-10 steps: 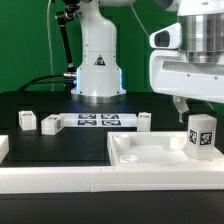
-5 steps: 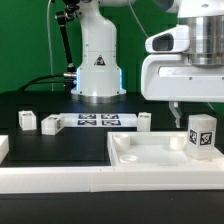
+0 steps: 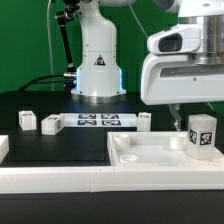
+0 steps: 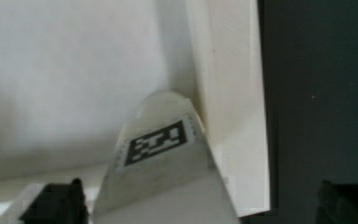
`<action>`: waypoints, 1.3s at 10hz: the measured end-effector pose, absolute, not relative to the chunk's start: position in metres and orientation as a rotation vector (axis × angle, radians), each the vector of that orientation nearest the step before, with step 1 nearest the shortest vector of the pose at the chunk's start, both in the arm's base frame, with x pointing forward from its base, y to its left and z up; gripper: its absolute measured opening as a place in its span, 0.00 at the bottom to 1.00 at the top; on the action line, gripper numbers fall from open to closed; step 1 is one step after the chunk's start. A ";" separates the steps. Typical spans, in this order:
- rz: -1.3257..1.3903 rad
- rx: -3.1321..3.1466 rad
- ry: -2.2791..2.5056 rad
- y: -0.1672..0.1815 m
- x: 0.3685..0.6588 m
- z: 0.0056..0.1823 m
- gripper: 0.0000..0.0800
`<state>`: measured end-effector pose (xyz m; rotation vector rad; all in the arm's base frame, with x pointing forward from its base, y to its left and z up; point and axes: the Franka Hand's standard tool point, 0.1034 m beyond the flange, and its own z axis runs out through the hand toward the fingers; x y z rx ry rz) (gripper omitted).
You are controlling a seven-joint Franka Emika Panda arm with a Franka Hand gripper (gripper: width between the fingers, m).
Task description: Assemble square table
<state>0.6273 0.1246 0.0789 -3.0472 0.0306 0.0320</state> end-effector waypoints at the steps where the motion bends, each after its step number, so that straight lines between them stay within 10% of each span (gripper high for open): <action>1: 0.025 -3.048 -0.099 0.124 0.628 0.079 0.81; 4: 0.023 -3.045 -0.142 0.124 0.628 0.079 0.80; 6: 0.022 -3.047 -0.142 0.123 0.628 0.079 0.40; 13: 0.043 -3.014 0.421 0.115 0.628 0.077 0.37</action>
Offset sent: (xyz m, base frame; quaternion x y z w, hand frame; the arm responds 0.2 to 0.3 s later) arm 0.0000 0.0000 0.0000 0.0000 0.0000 0.0000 1.0000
